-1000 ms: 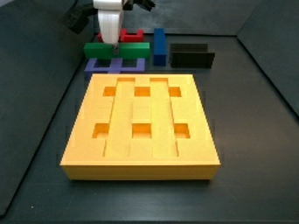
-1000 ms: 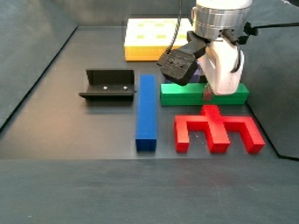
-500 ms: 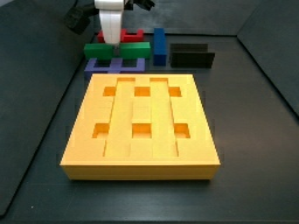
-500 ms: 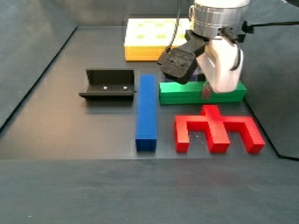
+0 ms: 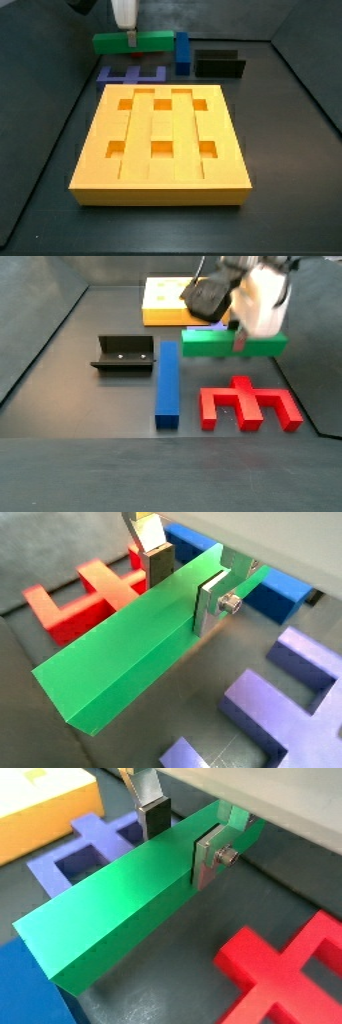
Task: Pick up the green object. Move up. Move to above the board. Insert the green object.
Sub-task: Move to above the board.
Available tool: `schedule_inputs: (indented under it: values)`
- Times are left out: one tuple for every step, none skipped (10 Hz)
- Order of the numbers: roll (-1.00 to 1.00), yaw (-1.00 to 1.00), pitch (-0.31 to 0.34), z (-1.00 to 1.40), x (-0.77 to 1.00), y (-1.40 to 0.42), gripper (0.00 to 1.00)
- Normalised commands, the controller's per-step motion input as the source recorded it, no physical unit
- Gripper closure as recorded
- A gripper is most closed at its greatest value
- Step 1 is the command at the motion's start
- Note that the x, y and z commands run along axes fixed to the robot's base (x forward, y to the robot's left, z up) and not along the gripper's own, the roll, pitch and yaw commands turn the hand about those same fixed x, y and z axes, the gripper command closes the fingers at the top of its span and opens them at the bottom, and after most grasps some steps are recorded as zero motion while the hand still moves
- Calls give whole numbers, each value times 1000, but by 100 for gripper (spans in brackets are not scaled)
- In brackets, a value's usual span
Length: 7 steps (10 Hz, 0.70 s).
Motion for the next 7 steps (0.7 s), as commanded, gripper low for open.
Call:
schedule_inputs:
  values:
    - [0,0,0,1400,0,0,100]
    - [-11,-7,21,1400,-13,-2,100]
    - [22,-5,38,1400,-35,-2,100]
    - [42,0,28,1400,-3,-3,100]
    - [16,0,60,1400,21,0,100]
    - [4,-2,79,1400,22,0,100]
    - [19,3,77,951,14,-7,100]
